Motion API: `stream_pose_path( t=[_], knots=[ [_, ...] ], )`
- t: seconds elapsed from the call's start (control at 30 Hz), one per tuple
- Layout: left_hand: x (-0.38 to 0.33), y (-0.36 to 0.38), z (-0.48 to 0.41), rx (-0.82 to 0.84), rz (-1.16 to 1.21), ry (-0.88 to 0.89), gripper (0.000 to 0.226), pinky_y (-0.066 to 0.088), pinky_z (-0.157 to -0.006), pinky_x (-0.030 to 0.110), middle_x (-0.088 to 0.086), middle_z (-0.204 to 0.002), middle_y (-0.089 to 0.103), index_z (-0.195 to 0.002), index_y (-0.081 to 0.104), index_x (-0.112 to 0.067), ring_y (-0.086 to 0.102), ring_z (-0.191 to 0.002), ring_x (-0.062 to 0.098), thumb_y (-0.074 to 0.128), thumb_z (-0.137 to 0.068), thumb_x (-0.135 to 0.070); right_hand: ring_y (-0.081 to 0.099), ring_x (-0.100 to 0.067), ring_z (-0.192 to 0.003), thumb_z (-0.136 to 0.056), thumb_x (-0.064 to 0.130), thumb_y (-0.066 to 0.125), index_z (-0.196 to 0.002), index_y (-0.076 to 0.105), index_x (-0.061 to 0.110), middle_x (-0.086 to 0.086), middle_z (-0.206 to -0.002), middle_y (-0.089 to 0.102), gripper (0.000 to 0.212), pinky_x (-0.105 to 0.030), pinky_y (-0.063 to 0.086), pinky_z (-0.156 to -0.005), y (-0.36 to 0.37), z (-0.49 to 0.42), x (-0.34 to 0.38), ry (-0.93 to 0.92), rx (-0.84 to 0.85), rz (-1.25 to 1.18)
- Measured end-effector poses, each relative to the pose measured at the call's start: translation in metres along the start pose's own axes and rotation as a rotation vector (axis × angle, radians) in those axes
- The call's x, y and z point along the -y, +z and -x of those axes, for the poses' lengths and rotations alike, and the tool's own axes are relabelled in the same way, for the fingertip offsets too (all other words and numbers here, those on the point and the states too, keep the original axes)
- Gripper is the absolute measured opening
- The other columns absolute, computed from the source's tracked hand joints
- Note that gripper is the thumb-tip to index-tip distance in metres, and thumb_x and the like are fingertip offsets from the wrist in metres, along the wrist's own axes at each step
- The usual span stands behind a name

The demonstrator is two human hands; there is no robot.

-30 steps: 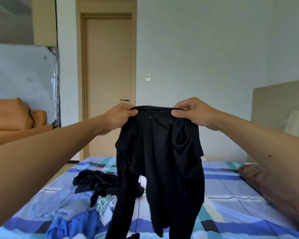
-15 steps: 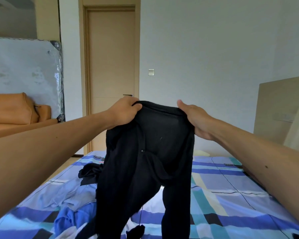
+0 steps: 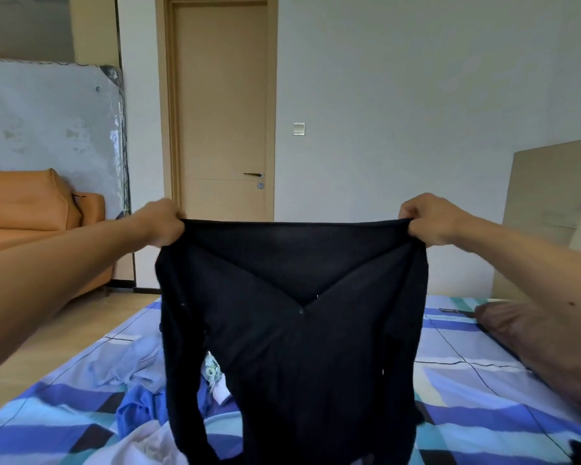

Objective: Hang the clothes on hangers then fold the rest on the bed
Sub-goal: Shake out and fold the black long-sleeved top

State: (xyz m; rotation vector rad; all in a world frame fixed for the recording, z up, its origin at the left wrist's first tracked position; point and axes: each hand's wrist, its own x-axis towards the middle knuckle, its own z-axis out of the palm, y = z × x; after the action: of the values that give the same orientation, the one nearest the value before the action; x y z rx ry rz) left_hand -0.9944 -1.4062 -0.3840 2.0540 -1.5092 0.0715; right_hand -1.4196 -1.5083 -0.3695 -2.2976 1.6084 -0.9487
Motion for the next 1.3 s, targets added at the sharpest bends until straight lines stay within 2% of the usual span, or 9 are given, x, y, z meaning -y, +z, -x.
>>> stream_pose_path(
  t=[0.13, 0.3, 0.43, 0.6, 0.83, 0.9, 0.97, 1.1, 1.3],
  knots=[
    [0.015, 0.013, 0.005, 0.106, 0.560, -0.210, 0.031, 0.054, -0.068, 0.036, 0.018, -0.099, 0.068, -0.112, 0.067, -0.002, 0.063, -0.084, 0.027, 0.039, -0.099, -0.004, 0.056, -0.025, -0.080, -0.093, -0.007, 0.047, -0.094, 0.065, 0.005, -0.013, -0.091, 0.060, 0.021, -0.034, 0.055, -0.065, -0.013, -0.001, -0.011, 0.164, 0.041, -0.248],
    [0.014, 0.014, 0.010, 0.118, 0.551, -0.165, 0.032, 0.055, -0.069, 0.035, 0.014, -0.103, 0.072, -0.115, 0.066, -0.008, 0.068, -0.090, 0.026, 0.044, -0.107, -0.029, 0.064, -0.025, -0.101, -0.104, 0.008, 0.045, -0.123, 0.064, 0.007, -0.010, -0.120, 0.067, 0.027, -0.041, 0.055, -0.081, -0.007, 0.001, -0.023, 0.256, 0.075, -0.537],
    [0.016, 0.001, 0.011, 0.116, 0.417, -0.186, 0.029, 0.055, -0.082, 0.040, 0.017, -0.100, 0.070, -0.109, 0.065, -0.001, 0.064, -0.082, 0.027, 0.057, -0.102, -0.027, 0.068, -0.025, -0.107, -0.102, 0.016, 0.054, -0.118, 0.067, -0.001, -0.014, -0.118, 0.072, 0.026, -0.036, 0.052, -0.091, -0.012, 0.012, -0.026, 0.129, 0.222, -0.675],
    [0.008, -0.007, 0.015, 0.199, 0.825, -0.198, 0.033, 0.059, -0.080, 0.036, 0.016, -0.102, 0.068, -0.125, 0.060, 0.001, 0.063, -0.091, 0.024, 0.049, -0.106, -0.023, 0.071, -0.022, -0.092, -0.093, -0.006, 0.059, -0.106, 0.069, -0.004, -0.016, -0.101, 0.075, 0.017, -0.025, 0.057, -0.078, -0.029, 0.024, -0.031, -0.003, 0.398, -0.441],
    [-0.016, -0.038, 0.031, 0.150, 0.672, 0.147, 0.033, 0.057, -0.077, 0.029, 0.014, -0.092, 0.076, -0.097, 0.077, -0.012, 0.072, -0.082, 0.023, 0.061, -0.096, -0.041, 0.061, -0.025, -0.072, -0.094, 0.017, 0.071, -0.088, 0.065, 0.006, -0.012, -0.085, 0.071, 0.014, -0.032, 0.045, -0.064, -0.056, 0.020, -0.042, -0.037, -0.059, -0.217],
    [-0.016, -0.055, 0.038, 0.215, 0.495, 0.214, 0.056, 0.051, -0.064, 0.022, 0.005, -0.069, 0.069, -0.076, 0.078, -0.019, 0.065, -0.063, 0.016, 0.072, -0.066, -0.074, 0.059, -0.026, -0.069, -0.095, 0.021, 0.071, -0.085, 0.063, 0.009, -0.014, -0.084, 0.070, 0.017, -0.032, 0.043, -0.062, -0.067, 0.018, -0.044, -0.020, -0.169, -0.209],
    [-0.015, -0.066, 0.036, 0.280, 0.478, 0.194, 0.081, 0.054, -0.080, 0.029, 0.004, -0.086, 0.075, -0.089, 0.080, -0.015, 0.069, -0.082, 0.018, 0.074, -0.049, -0.085, 0.056, -0.026, -0.069, -0.096, 0.027, 0.070, -0.081, 0.061, 0.011, -0.013, -0.082, 0.068, 0.023, -0.032, 0.042, -0.062, -0.079, 0.018, -0.043, 0.004, -0.234, -0.190],
    [-0.025, -0.072, 0.041, 0.315, 0.740, 0.073, 0.040, 0.060, -0.089, 0.036, 0.010, -0.116, 0.074, -0.118, 0.068, -0.009, 0.069, -0.108, 0.022, 0.051, -0.101, -0.041, 0.053, -0.026, -0.071, -0.097, 0.035, 0.066, -0.075, 0.058, 0.011, -0.009, -0.076, 0.060, 0.034, -0.032, 0.040, -0.063, -0.101, 0.029, -0.031, -0.016, -0.269, -0.175],
    [-0.028, -0.087, 0.061, 0.249, 0.543, 0.287, 0.036, 0.057, -0.080, 0.030, 0.006, -0.101, 0.078, -0.110, 0.072, -0.013, 0.075, -0.091, 0.020, 0.061, -0.091, -0.041, 0.059, -0.025, -0.074, -0.095, 0.040, 0.068, -0.088, 0.061, -0.005, -0.022, -0.080, 0.062, 0.046, -0.034, 0.042, -0.071, -0.132, 0.070, -0.026, -0.086, -0.089, -0.175]
  ],
)
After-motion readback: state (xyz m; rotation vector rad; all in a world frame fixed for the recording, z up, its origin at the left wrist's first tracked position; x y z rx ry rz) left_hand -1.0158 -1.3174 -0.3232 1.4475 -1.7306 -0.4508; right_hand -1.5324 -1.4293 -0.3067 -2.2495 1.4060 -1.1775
